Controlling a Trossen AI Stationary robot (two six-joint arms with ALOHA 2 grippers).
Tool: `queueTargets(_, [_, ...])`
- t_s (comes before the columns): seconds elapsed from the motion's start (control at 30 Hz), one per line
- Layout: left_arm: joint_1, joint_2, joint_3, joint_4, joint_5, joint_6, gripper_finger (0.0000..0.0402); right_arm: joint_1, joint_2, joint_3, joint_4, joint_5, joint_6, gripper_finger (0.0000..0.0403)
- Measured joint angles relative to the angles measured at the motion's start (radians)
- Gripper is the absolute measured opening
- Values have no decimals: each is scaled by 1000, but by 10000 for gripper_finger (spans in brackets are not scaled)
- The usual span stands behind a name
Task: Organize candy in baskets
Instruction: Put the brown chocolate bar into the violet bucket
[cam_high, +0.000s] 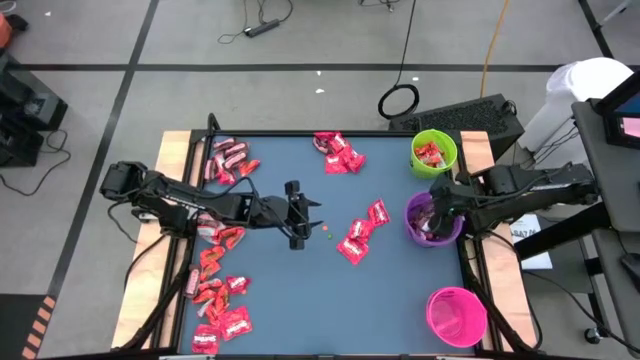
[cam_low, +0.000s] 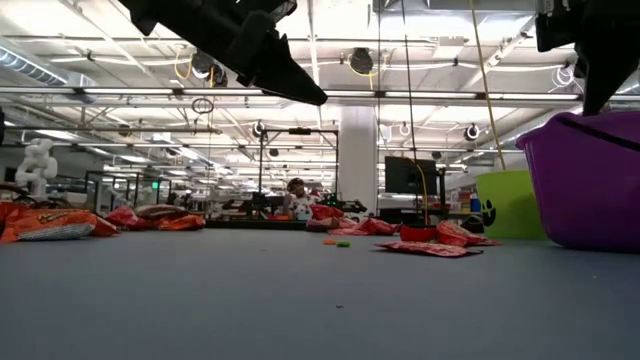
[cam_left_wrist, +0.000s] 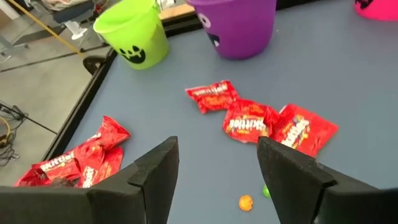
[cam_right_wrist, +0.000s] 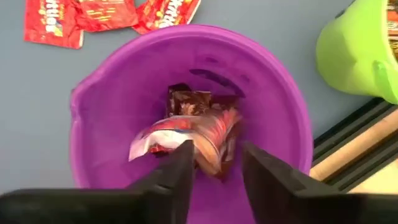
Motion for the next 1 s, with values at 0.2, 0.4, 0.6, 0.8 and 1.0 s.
queueTargets(0.2, [37, 0, 0, -26, -3, -49, 224, 0, -4, 19, 109, -39, -73, 183])
queueTargets(0.4, [123, 0, -1, -94, -42, -82, 224, 0, -3, 25, 384, 44, -321, 204])
queueTargets(0.6, [247, 7, -1, -146, -44, -134, 224, 0, -2, 25, 628, 143, -570, 205])
queueTargets(0.8, [366, 57, -2, -158, 20, -77, 224, -1, 16, 17, 835, 225, -790, 205])
queueTargets(1.0, [497, 108, 3, -166, 208, -47, 224, -2, 43, -61, 1087, 219, -909, 205])
